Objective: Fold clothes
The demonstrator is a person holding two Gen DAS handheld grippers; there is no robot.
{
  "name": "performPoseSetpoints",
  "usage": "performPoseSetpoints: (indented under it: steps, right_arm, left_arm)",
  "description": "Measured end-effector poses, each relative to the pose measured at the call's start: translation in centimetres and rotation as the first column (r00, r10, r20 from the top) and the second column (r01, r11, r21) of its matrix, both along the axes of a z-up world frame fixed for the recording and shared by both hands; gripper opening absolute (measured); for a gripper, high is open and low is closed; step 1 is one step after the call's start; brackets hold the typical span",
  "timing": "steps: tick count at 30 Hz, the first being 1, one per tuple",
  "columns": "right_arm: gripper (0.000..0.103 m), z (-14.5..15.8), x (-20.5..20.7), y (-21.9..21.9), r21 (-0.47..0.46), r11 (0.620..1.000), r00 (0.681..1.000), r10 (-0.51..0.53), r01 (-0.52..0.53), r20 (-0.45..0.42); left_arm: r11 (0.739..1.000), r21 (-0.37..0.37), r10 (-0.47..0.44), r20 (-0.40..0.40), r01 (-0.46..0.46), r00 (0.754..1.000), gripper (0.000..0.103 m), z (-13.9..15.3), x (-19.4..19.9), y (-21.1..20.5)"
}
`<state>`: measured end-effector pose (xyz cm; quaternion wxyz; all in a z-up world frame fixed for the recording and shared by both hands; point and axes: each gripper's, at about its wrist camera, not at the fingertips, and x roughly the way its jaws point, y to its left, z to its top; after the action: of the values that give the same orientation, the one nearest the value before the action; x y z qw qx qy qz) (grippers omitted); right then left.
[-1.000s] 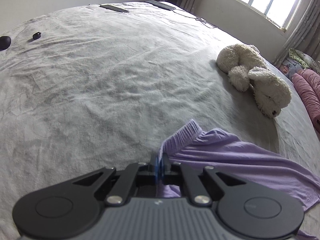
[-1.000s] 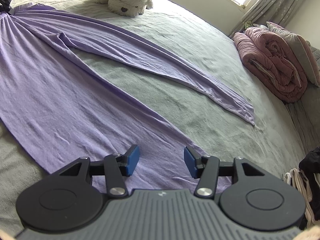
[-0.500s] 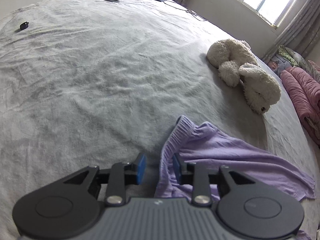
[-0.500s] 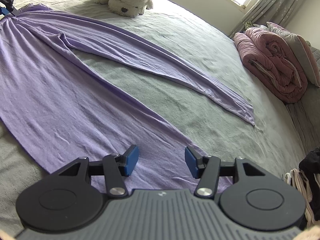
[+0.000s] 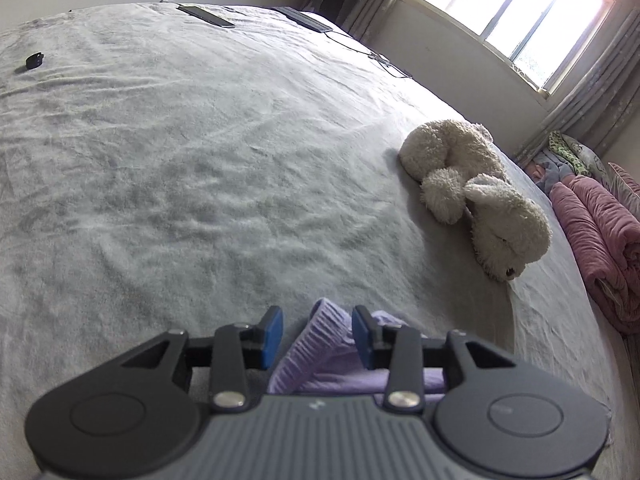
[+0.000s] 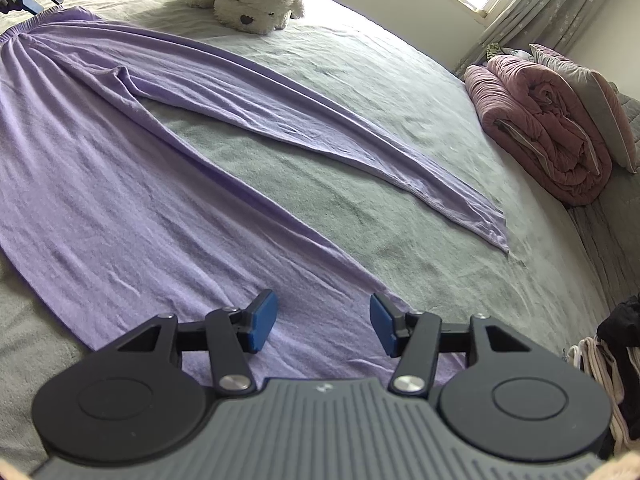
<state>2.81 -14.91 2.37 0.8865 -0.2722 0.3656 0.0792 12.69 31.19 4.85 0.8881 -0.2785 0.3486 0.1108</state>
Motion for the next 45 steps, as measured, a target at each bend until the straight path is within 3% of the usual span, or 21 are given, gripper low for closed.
performPoseSetpoints:
  steps: [1,3,6,8,15,22,27,30,33,39,42,45]
  right_arm:
    - [0.056,0.0,0.0,0.0,0.000,1.000,1.000,0.000,0.000,0.000]
    - [0.056,0.0,0.0,0.0,0.001,1.000,1.000,0.000,0.000,0.000]
    - [0.056,0.0,0.0,0.0,0.003,1.000,1.000,0.002,-0.002,0.000]
    - [0.056,0.0,0.0,-0.2,0.006,1.000,1.000,0.004,-0.004,-0.001]
    - [0.056,0.1,0.0,-0.2,0.009,1.000,1.000,0.008,-0.008,-0.002]
    - [0.056,0.1,0.0,0.0,0.009,1.000,1.000,0.011,-0.011,0.000]
    - [0.056,0.0,0.0,0.0,0.008,1.000,1.000,0.014,-0.014,0.001]
    - [0.056,0.1,-0.1,0.0,0.008,1.000,1.000,0.019,-0.019,0.002]
    - [0.057,0.2,-0.2,0.1,0.008,1.000,1.000,0.025,-0.025,0.004]
    - [0.058,0.5,-0.5,0.3,0.010,0.999,0.999,0.046,-0.046,0.015]
    - [0.058,0.8,-0.7,0.4,0.010,0.999,0.998,0.053,-0.053,0.022]
    - [0.058,0.9,-0.8,0.6,0.010,0.998,0.998,0.058,-0.058,0.030]
  left_arm:
    - [1.000,-0.004,-0.001,-0.006,0.001,1.000,0.036,-0.2,0.2,-0.1]
    - [1.000,-0.004,-0.013,-0.019,0.013,1.000,0.022,-0.6,0.7,-0.5]
    - [0.996,0.080,-0.031,-0.057,0.036,0.998,0.012,-0.8,1.5,-1.8]
    - [0.997,0.080,-0.008,-0.053,0.013,0.999,0.007,-0.7,1.5,-1.7]
    - [0.991,0.035,0.128,-0.001,-0.128,0.992,0.004,0.3,0.7,0.9]
    - [0.990,0.060,0.128,-0.030,-0.126,0.991,0.008,-1.1,1.3,0.5]
    - [0.989,0.012,0.151,-0.015,-0.151,0.988,0.028,-0.6,0.7,1.6]
    - [0.975,0.046,0.217,0.000,-0.217,0.976,0.028,0.5,-0.4,2.2]
    - [0.970,0.002,0.243,0.001,-0.243,0.970,0.028,1.5,-1.9,3.0]
    - [0.975,-0.078,0.201,-0.073,-0.206,0.977,0.028,1.7,-6.3,2.1]
    - [0.972,-0.111,0.198,-0.080,-0.206,0.977,0.036,1.9,-9.0,1.6]
    - [0.968,-0.137,0.199,-0.102,-0.212,0.975,0.037,1.7,-11.2,1.3]
